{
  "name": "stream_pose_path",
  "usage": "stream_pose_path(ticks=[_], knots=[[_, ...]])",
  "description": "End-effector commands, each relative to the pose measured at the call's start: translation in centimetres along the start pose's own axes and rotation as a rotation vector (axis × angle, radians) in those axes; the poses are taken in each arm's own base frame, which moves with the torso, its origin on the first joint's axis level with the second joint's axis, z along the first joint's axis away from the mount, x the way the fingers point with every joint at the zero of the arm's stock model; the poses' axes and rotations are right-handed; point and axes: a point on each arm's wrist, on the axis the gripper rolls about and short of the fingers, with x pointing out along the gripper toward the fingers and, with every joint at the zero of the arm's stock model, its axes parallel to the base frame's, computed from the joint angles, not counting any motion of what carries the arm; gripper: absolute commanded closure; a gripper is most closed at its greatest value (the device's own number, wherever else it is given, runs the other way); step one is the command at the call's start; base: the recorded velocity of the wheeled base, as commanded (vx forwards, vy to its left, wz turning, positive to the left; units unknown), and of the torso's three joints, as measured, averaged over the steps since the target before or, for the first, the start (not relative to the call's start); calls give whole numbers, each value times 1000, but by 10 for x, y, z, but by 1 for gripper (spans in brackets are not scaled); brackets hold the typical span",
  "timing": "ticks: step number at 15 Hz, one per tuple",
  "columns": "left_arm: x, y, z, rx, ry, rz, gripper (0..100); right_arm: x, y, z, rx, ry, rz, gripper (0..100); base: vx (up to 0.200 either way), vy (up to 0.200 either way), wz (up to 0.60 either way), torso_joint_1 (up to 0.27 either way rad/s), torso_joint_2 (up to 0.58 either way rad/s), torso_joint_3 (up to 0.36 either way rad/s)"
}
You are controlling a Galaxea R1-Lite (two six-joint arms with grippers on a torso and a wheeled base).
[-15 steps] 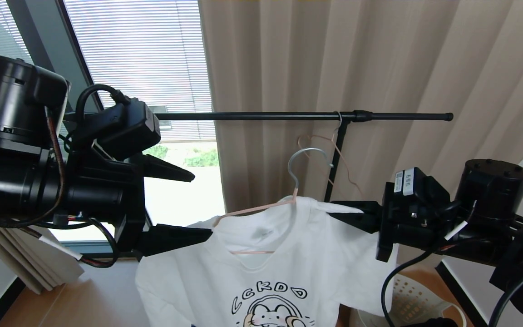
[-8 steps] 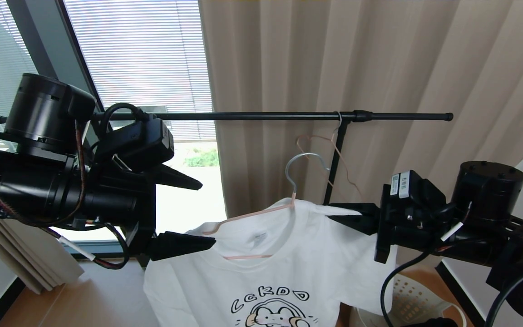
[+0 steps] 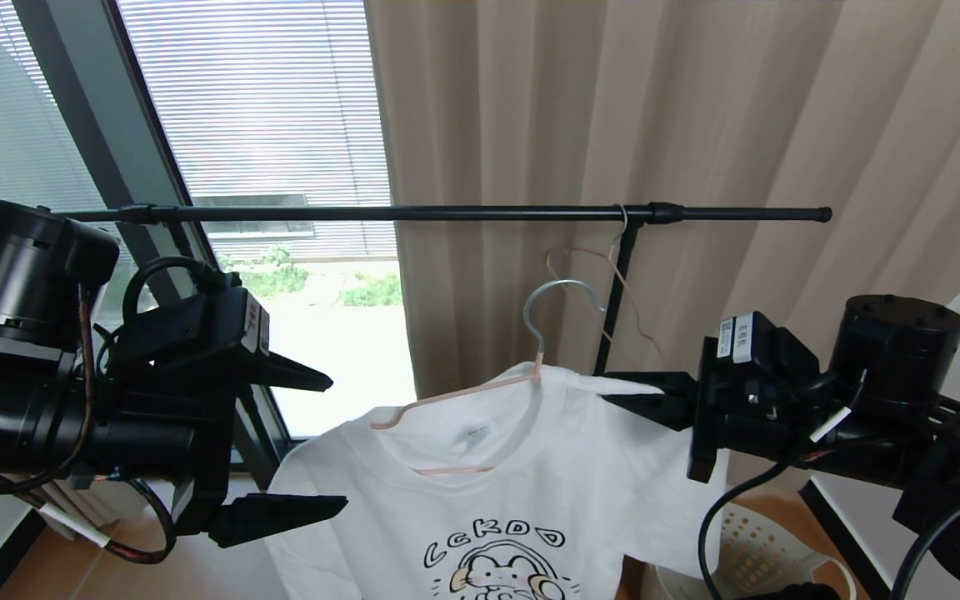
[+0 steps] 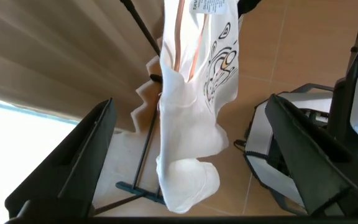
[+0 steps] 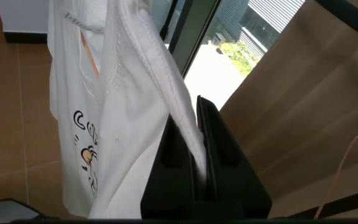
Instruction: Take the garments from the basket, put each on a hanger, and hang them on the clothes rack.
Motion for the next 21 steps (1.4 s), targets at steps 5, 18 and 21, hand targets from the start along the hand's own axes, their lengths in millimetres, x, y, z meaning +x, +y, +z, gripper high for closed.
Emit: stream_pose_path(ticks=[5,18,21], knots=[[17,8,-11,-8,126,45,0,-1,1,2,-3,-20,30,100,0,0,0,0,0,0],[45,24,7,-49,112,114,0,-3,2,3,-5,-25,35,100,0,0,0,0,0,0],[52,19,11,-35,98,73,0,-2,2,3,-6,-26,38,100,0,0,0,0,0,0]])
